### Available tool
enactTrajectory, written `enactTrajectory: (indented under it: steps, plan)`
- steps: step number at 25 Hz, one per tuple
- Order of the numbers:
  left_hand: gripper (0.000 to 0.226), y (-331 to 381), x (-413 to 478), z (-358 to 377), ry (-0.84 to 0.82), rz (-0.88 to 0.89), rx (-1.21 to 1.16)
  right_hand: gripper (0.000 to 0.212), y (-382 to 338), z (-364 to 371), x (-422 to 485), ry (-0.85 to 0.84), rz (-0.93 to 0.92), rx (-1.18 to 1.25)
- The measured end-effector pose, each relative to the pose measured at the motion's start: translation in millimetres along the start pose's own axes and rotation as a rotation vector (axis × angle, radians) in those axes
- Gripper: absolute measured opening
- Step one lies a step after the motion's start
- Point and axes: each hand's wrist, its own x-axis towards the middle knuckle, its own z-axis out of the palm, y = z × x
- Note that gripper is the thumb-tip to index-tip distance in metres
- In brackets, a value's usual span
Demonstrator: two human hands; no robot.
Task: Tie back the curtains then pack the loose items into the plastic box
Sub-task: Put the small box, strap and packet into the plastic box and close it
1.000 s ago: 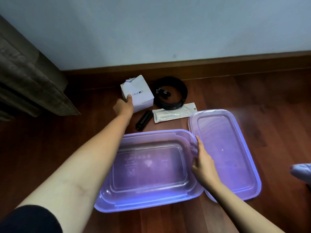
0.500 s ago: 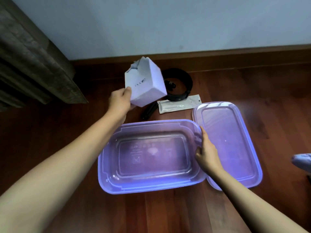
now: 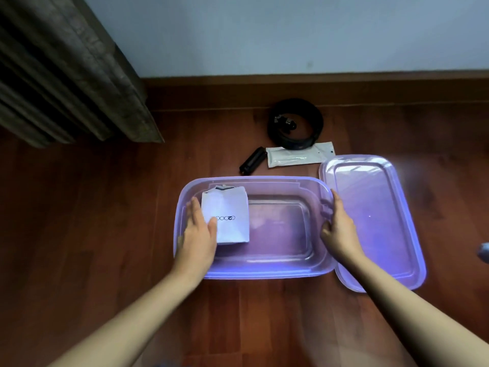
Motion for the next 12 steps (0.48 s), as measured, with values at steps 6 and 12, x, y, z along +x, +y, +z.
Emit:
enactTrajectory:
  steps: [6, 12]
  plan:
    - [0.095, -7.3, 14.0, 26.9, 0.052, 0.704, 0.558, 0.081, 0.8, 1.2, 1.7, 0.000, 0.004, -0.001]
    - [0.101, -7.4, 18.9, 19.8, 0.112, 0.752, 0.563, 0.082, 0.4, 0.9, 3.1, -0.003, 0.040, 0.003]
